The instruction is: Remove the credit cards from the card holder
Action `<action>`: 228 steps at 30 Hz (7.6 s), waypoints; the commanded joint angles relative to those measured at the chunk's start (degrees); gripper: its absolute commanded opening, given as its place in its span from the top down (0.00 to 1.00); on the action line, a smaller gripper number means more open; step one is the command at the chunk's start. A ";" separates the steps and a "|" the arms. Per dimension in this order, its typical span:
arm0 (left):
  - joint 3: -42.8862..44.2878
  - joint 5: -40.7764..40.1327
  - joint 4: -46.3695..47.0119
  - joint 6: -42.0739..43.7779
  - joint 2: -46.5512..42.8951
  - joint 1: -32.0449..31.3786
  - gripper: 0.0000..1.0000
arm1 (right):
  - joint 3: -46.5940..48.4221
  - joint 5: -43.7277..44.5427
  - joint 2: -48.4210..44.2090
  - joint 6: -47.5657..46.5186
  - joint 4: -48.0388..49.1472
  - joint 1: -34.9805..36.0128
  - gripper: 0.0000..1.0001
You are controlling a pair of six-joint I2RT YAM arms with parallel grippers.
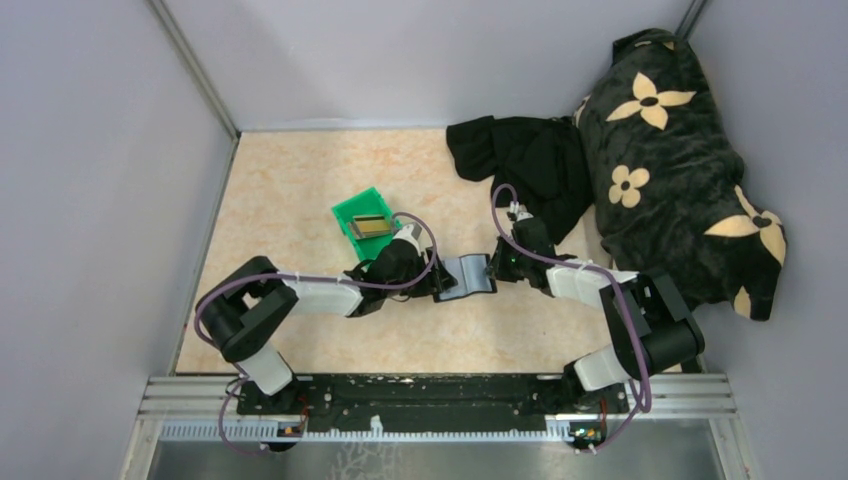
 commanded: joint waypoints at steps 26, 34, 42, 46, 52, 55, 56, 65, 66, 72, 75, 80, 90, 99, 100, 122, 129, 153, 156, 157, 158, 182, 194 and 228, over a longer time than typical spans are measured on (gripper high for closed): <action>-0.90 -5.13 -5.94 2.57 -8.17 -0.15 0.27 | -0.44 0.10 3.15 -0.34 0.59 0.52 1.00; 3.90 -1.52 -5.40 3.51 -1.82 -0.15 0.27 | -0.17 0.53 3.53 -0.69 -0.10 0.51 1.00; 5.01 -0.54 -5.37 3.31 1.19 -0.17 0.27 | -0.01 0.52 3.88 -0.79 0.02 0.48 1.00; 5.00 -0.46 -5.76 3.19 2.24 -0.06 0.27 | -0.10 0.46 3.71 -0.82 -0.05 0.52 1.00; 5.61 1.34 -4.62 3.07 4.13 -0.04 0.27 | -0.36 0.51 3.52 -0.85 0.10 0.47 1.00; 6.83 3.14 -3.15 3.25 4.97 -0.04 0.27 | -0.53 0.52 3.57 -0.81 0.24 0.51 1.00; 7.42 3.58 -3.02 3.38 5.35 0.00 0.27 | -0.54 0.44 3.61 -0.80 0.27 0.49 1.00; 10.68 5.16 -2.36 4.01 6.72 0.03 0.27 | -0.26 1.16 -1.37 -0.88 -2.13 0.43 1.00; 10.88 5.44 -2.04 4.16 6.63 0.03 0.27 | 0.03 1.25 -2.45 -1.01 -2.68 0.43 1.00; 11.91 6.42 -1.08 4.64 6.47 0.00 0.27 | 2.12 2.11 -9.55 -2.51 -7.40 0.50 1.00; 12.27 6.46 -0.69 4.91 6.74 -0.02 0.27 | 3.01 2.75 -11.43 -3.59 -9.27 0.50 1.00; 13.89 7.26 -0.20 4.97 8.24 -0.03 0.27 | 2.59 2.97 -11.35 -3.77 -9.57 0.50 1.00; 19.05 10.28 0.54 4.91 11.40 0.01 0.27 | 1.54 5.88 -12.87 -1.74 -9.55 0.44 1.00; 27.20 17.03 3.27 5.63 16.76 -1.01 0.27 | 1.70 15.35 -24.41 1.02 -14.24 -1.50 1.00; 27.46 17.88 3.54 5.39 17.39 -1.17 0.27 | 1.70 16.16 -25.14 1.17 -14.85 -1.71 1.00; 6.66 12.83 8.65 5.15 8.12 2.58 0.50 | -1.48 -9.02 -6.46 -0.03 6.64 -1.76 0.64; 7.15 13.90 8.29 5.19 9.51 2.75 0.55 | -3.54 -10.86 -3.04 1.57 12.35 -1.78 0.68; 5.54 16.02 11.57 4.29 12.59 3.54 0.64 | -8.55 -16.98 5.38 3.56 23.78 -2.24 0.76; 5.34 15.95 11.58 4.24 12.57 3.68 0.64 | -9.24 -17.68 4.92 3.84 24.77 -2.27 0.84; 5.32 15.98 11.58 4.25 12.58 3.72 0.65 | -9.44 -17.99 4.66 3.95 25.05 -2.33 0.87; 5.34 15.95 11.60 4.24 12.62 3.76 0.64 | -9.75 -18.67 4.40 4.14 25.65 -2.48 0.90; 5.08 14.91 7.95 8.75 6.17 4.89 0.60 | -11.40 -22.86 4.04 6.88 30.18 -4.77 0.71; 4.94 12.15 4.46 11.43 9.19 5.06 0.60 | -11.25 -22.09 2.39 6.45 28.14 -5.41 0.71; 2.74 13.71 5.42 9.68 7.80 5.69 0.62 | -11.14 -23.59 5.43 6.98 30.58 -6.26 0.69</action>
